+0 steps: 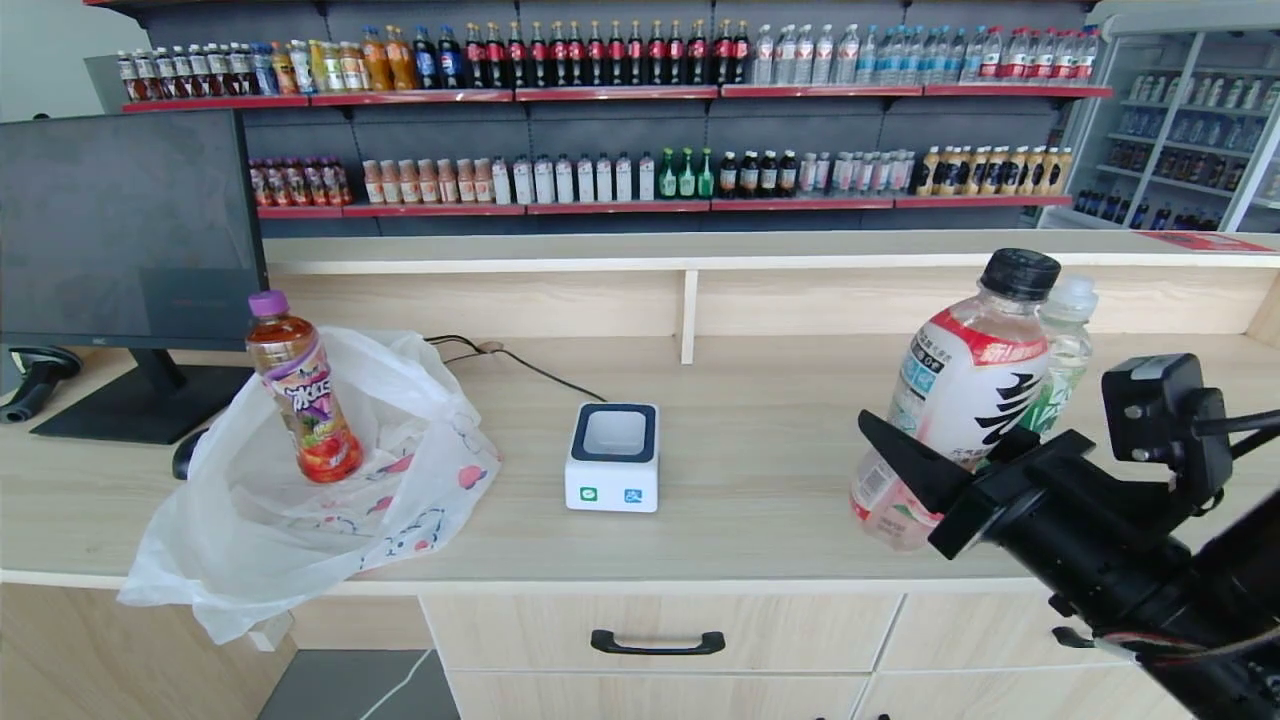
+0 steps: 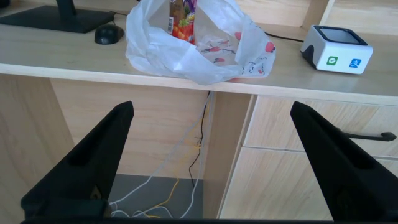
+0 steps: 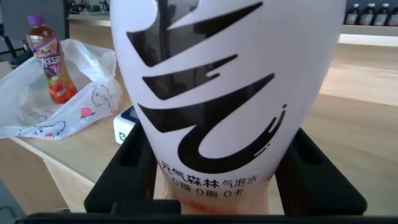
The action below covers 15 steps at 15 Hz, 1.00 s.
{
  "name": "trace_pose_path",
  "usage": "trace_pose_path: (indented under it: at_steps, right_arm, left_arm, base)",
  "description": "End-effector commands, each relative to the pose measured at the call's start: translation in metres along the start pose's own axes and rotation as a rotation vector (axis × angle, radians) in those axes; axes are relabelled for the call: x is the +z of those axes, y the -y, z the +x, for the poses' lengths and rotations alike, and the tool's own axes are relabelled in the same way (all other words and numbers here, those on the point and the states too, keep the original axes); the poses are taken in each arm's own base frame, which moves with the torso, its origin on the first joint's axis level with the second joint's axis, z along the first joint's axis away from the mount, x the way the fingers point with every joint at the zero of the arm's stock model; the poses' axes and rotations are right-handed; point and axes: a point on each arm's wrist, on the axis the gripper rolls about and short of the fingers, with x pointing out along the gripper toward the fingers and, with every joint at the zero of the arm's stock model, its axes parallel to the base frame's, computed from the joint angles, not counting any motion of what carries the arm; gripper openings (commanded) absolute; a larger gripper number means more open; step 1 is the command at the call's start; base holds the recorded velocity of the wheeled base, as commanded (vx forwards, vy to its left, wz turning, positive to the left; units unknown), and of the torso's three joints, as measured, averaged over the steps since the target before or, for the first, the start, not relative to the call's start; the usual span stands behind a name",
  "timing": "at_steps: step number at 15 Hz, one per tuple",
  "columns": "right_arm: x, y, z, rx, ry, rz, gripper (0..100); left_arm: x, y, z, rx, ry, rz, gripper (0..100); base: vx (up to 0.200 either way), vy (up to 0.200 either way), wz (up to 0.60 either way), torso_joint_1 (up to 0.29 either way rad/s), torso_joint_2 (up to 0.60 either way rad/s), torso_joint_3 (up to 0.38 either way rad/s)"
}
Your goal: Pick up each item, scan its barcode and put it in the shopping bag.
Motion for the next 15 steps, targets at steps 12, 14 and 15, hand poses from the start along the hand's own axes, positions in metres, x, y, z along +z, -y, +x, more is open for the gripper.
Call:
trace_pose_path:
  at_steps: [12,14,15]
  right_arm:
    - [0.009,-0.03,-0.006,0.465,-0.016,0.277,0]
    - [0.016,-0.031,0.0,0.486,0.007,0.332,0]
    - [0.019,-0.031,0.001,0.489,0.014,0.349,0]
  left_arm:
    - [0.0,0.0,0.0,0.0,0.001,0.003,100]
    - [0.0,0.0,0.0,0.0,0.001,0.001,100]
    - [0.0,0.0,0.0,0.0,0.001,0.001,100]
  base:
    - [0.0,0.0,0.0,0.0,0.0,0.0]
    - [0.0,0.0,0.0,0.0,0.0,0.0]
    - [0.0,0.0,0.0,0.0,0.0,0.0]
